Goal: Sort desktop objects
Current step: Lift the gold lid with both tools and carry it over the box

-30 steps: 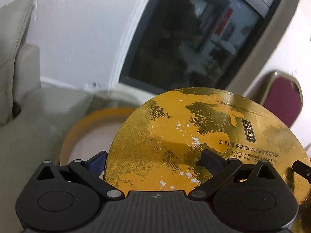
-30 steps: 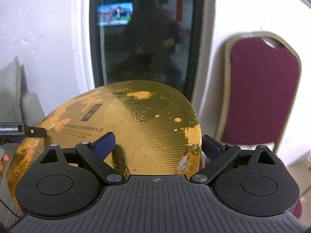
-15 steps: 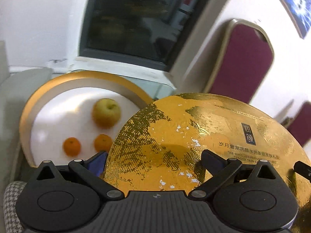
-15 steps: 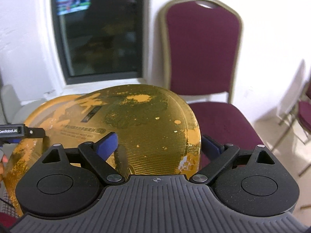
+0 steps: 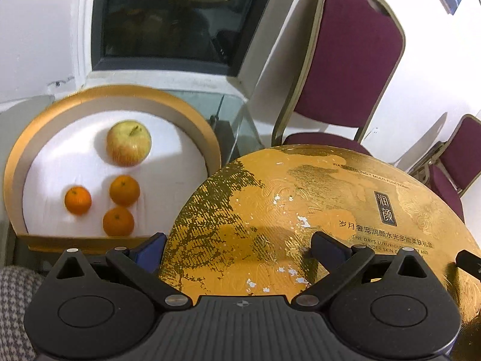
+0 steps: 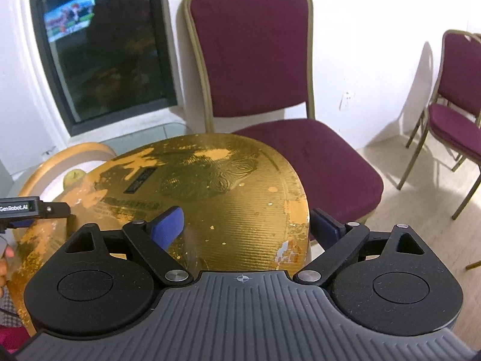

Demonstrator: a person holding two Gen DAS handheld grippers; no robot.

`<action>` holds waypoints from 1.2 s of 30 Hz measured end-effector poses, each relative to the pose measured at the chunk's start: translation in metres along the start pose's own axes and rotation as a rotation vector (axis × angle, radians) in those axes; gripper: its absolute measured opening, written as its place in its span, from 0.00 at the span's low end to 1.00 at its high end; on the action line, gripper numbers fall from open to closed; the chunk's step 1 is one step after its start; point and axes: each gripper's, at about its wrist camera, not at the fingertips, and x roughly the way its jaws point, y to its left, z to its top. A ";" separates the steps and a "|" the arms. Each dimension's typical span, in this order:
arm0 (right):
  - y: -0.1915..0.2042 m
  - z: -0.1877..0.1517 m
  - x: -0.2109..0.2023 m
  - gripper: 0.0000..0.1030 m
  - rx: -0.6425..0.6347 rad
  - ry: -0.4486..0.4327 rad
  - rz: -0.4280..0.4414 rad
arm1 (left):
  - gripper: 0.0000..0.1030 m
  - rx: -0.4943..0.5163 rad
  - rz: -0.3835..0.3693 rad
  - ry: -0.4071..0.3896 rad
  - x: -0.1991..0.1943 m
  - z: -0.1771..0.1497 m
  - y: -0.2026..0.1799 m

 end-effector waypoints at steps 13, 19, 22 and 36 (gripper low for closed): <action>0.028 0.014 0.020 0.90 -0.045 0.000 0.046 | 0.97 -0.022 0.080 -0.112 -0.030 0.005 0.023; 0.074 0.035 0.045 0.90 -0.088 -0.016 0.122 | 0.97 -0.087 0.188 -0.230 -0.056 0.009 0.057; 0.102 0.048 0.062 0.90 -0.107 -0.034 0.178 | 0.97 -0.107 0.260 -0.299 -0.068 0.013 0.073; 0.218 0.089 0.150 0.90 -0.101 -0.064 0.406 | 0.97 -0.167 0.473 -0.457 -0.075 0.047 0.141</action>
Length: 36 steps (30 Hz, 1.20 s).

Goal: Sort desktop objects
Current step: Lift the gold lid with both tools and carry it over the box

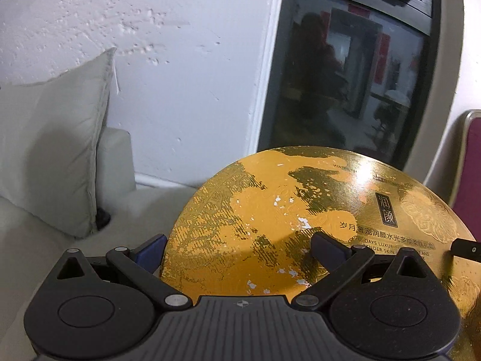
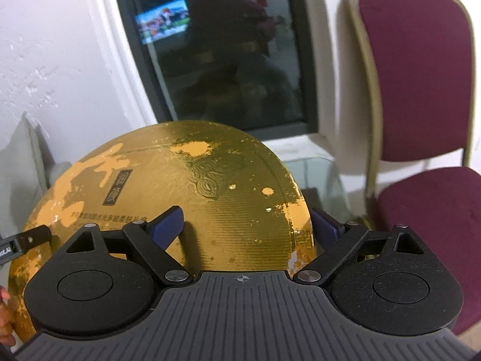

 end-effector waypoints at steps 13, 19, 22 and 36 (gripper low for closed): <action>0.017 0.019 0.077 0.90 0.019 0.008 0.034 | 0.97 -0.051 0.034 0.042 0.056 0.006 0.013; 0.015 0.011 0.099 0.90 0.016 0.050 0.021 | 0.97 -0.040 0.037 0.064 0.078 -0.005 0.013; 0.011 0.007 0.109 0.90 0.029 0.065 0.014 | 0.97 -0.038 0.043 0.076 0.087 -0.012 0.010; -0.009 -0.008 0.140 0.90 0.106 0.109 0.003 | 0.97 -0.013 0.055 0.114 0.114 -0.024 0.010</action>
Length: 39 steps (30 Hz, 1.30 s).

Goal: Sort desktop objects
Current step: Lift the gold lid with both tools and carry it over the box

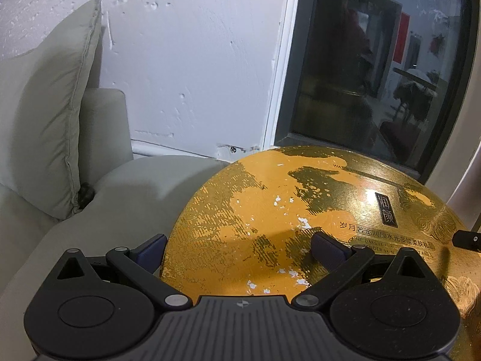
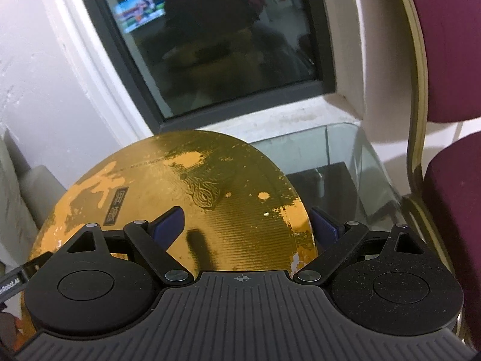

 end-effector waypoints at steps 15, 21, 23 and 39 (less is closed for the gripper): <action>0.003 0.000 0.010 0.90 -0.012 0.026 -0.013 | 0.97 -0.027 -0.005 0.019 0.009 -0.009 0.007; 0.009 0.002 0.009 0.90 -0.054 0.021 -0.019 | 0.97 -0.071 -0.022 0.038 0.017 -0.016 0.014; 0.011 0.001 0.010 0.90 -0.080 0.023 -0.025 | 0.97 -0.059 -0.016 0.023 0.015 -0.019 0.012; -0.001 0.004 -0.015 0.92 0.004 -0.075 -0.029 | 0.98 0.021 0.007 0.003 -0.026 0.007 0.018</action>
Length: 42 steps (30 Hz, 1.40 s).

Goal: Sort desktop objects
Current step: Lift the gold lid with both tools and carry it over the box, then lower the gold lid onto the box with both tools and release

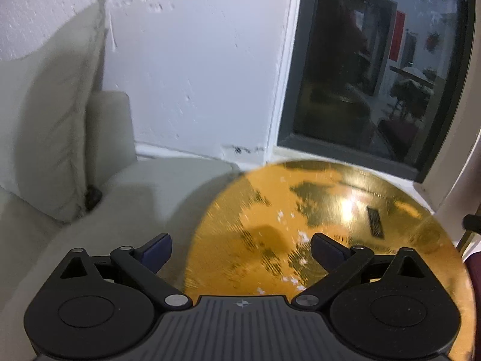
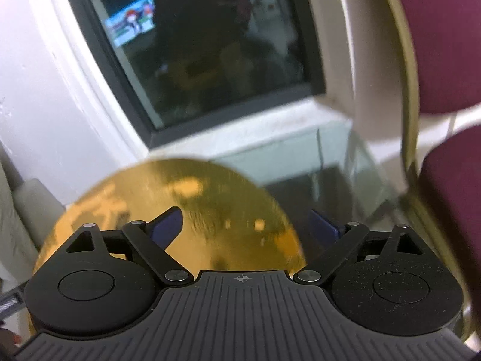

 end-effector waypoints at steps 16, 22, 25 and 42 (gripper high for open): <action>0.009 -0.071 -0.132 1.00 -0.033 0.263 0.035 | 0.99 0.098 0.160 0.321 -0.059 -0.044 0.014; 0.010 -0.078 -0.135 1.00 -0.040 0.302 0.055 | 0.99 0.032 0.166 0.297 -0.045 -0.039 0.019; 0.016 -0.075 -0.135 1.00 -0.061 0.302 0.065 | 0.99 0.017 0.146 0.266 -0.038 -0.033 0.021; 0.039 -0.071 -0.136 1.00 -0.115 0.306 0.073 | 1.00 -0.113 0.207 0.268 0.015 -0.015 0.041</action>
